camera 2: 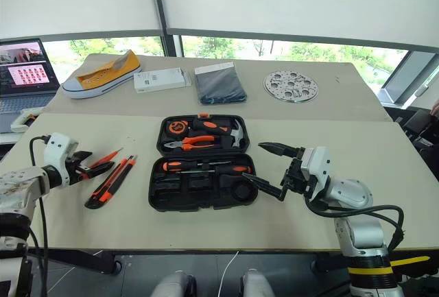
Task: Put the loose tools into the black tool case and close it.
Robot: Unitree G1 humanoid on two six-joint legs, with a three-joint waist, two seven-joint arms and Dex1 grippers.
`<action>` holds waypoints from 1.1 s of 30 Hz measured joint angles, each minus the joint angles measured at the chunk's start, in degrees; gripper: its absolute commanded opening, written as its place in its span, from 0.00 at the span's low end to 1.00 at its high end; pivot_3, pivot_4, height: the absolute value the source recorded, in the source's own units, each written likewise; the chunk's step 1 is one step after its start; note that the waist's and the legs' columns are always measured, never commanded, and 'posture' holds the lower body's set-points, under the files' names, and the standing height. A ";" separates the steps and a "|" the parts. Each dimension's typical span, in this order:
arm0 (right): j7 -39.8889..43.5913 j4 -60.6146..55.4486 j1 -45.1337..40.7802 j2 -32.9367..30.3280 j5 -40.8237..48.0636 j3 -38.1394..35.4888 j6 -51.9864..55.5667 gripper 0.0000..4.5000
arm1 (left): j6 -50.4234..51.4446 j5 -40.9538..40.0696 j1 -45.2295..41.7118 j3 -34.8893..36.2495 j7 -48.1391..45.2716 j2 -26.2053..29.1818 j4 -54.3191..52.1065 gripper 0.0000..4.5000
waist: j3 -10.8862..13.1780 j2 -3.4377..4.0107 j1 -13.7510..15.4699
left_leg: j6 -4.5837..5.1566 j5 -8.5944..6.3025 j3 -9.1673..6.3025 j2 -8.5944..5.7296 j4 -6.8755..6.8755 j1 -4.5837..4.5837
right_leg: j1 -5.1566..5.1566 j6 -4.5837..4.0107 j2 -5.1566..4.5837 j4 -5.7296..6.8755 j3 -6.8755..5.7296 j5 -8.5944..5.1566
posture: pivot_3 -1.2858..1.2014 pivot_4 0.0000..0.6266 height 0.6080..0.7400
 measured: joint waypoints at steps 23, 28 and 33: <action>1.70 -1.87 0.10 -6.78 2.31 -1.54 2.65 1.00 | -2.10 -13.67 6.40 5.03 -23.74 -0.35 -21.05 0.11 | 0.03 -0.08 0.21 | 0.00 0.01 -0.01 -0.01 0.11 0.03 | 0.07 0.02 -0.02 0.03 0.07 0.01 | 0.52 0.24 1.00; 4.31 -0.24 -0.05 -10.08 2.52 -2.58 2.92 1.00 | 5.39 -16.30 4.74 -2.63 -30.00 -0.14 -33.21 0.11 | 0.03 -0.08 0.21 | 0.01 0.01 -0.01 0.00 0.11 0.07 | 0.09 0.05 0.05 0.03 0.11 -0.01 | 0.52 0.24 1.00; 6.25 1.21 -0.57 -11.38 1.78 -2.22 2.93 1.00 | 6.28 -12.27 0.43 -11.18 -29.26 -4.34 -33.62 0.11 | 0.03 -0.08 0.07 | 0.02 0.02 -0.03 0.00 0.13 0.09 | 0.09 0.05 0.13 0.05 0.17 -0.01 | 0.52 0.24 1.00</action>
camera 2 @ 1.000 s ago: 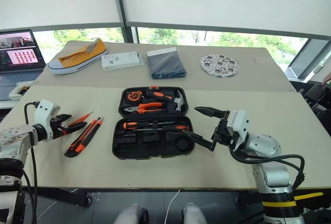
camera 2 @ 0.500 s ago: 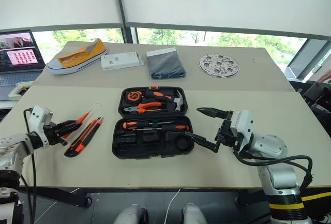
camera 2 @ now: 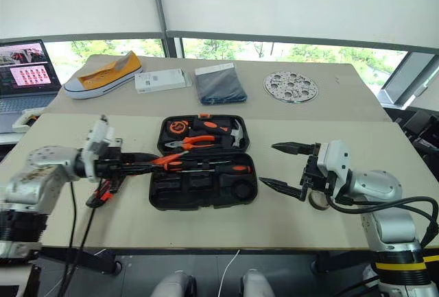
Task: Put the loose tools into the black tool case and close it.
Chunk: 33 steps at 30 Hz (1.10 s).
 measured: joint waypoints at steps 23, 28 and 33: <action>-2.18 -4.41 6.58 -1.57 0.05 -1.22 2.42 1.00 | -6.41 19.11 -8.08 -14.26 4.34 -5.82 7.14 0.11 | 0.00 0.00 0.88 | 0.02 -0.01 -0.03 -0.05 0.13 -0.03 | 0.05 0.10 -0.03 -0.01 0.04 0.01 | 0.52 0.24 1.00; -2.23 -4.64 6.54 -1.57 0.08 -1.20 3.02 1.00 | -5.75 21.28 -9.45 -15.85 4.34 -5.92 7.10 0.11 | 0.00 0.00 0.91 | 0.02 0.00 -0.04 -0.06 0.19 -0.01 | 0.10 0.10 -0.03 0.02 0.04 0.02 | 0.52 0.24 1.00; -2.13 -4.68 6.53 -1.58 0.10 -1.19 3.82 1.00 | -4.82 22.83 -10.19 -16.82 3.98 -5.28 6.66 0.11 | 0.00 0.00 0.83 | 0.02 0.00 -0.05 -0.04 0.21 0.03 | 0.11 0.10 -0.01 0.03 0.05 0.02 | 0.52 0.24 1.00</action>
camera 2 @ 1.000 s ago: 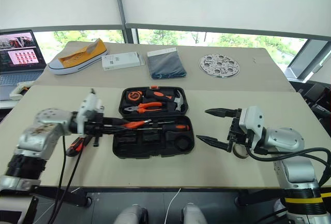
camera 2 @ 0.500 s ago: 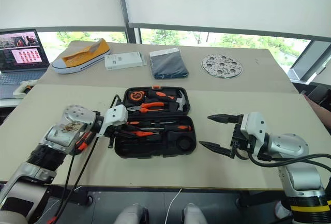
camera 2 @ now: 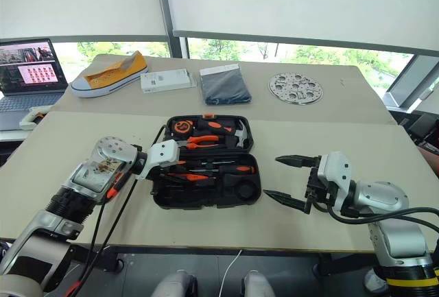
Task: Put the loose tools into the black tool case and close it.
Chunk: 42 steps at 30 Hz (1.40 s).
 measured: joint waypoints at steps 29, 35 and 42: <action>2.09 0.17 0.78 -1.39 -0.01 -0.02 1.04 1.00 | -17.25 -7.38 5.26 10.36 -1.21 -5.27 10.94 0.01 | -0.02 0.03 0.07 | 0.03 0.01 -0.11 0.00 0.29 -0.20 | -0.02 0.05 -0.01 0.04 -0.06 0.06 | 0.52 0.24 1.00; 2.15 0.14 1.83 -1.52 -0.01 -0.92 1.39 1.00 | -19.53 -6.63 6.72 10.39 2.56 -6.46 10.75 0.01 | -0.04 0.07 -0.10 | 0.03 0.01 -0.11 0.02 0.29 -0.05 | 0.06 0.03 0.01 0.07 -0.04 0.07 | 0.52 0.24 1.00; 2.08 -1.04 3.46 -1.49 0.03 -1.00 1.84 1.00 | -19.77 -6.48 10.40 10.42 3.20 -5.16 6.99 0.01 | -0.19 0.32 -0.88 | 0.03 0.01 -0.10 0.05 0.25 0.06 | 0.10 0.02 0.07 0.09 0.05 0.07 | 0.52 0.24 1.00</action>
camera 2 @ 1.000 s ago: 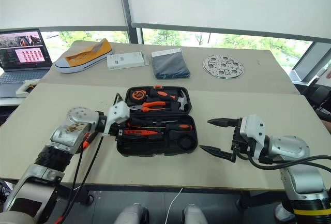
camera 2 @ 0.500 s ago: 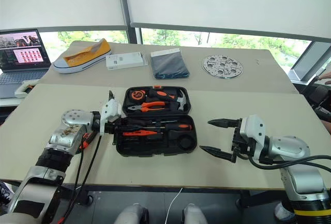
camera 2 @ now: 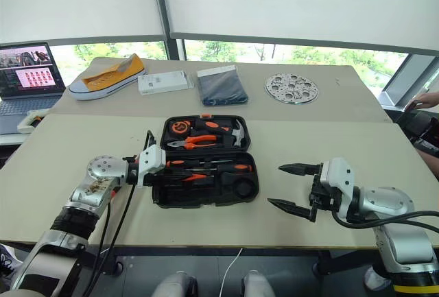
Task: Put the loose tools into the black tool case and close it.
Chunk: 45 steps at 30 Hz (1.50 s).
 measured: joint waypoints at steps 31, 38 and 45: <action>1.86 3.70 -4.55 1.63 -0.09 2.28 -0.07 1.00 | 3.22 -5.28 9.78 6.66 6.07 3.76 -5.02 0.01 | -0.41 0.42 -0.40 | -0.02 -0.01 0.24 0.06 -0.23 0.74 | -0.13 0.12 0.70 0.48 1.37 -0.19 | 0.52 0.24 1.00; 2.27 5.00 -5.37 4.75 -0.10 2.11 -2.88 1.00 | 5.62 -17.25 25.14 22.51 6.88 5.86 -14.90 0.40 | -0.18 0.05 -0.85 | -0.04 -0.02 0.24 0.13 -0.45 0.55 | -0.39 0.04 0.71 0.44 1.35 -0.26 | 0.52 0.24 1.00; 3.07 7.97 -4.21 9.00 -1.13 1.38 -14.88 1.00 | 10.67 -24.26 46.55 46.55 16.04 5.77 -22.31 0.97 | -0.06 -0.15 -0.42 | -0.11 -0.12 0.31 0.23 -0.46 0.55 | -0.32 -0.17 0.58 0.14 1.32 -0.51 | 0.52 0.24 1.00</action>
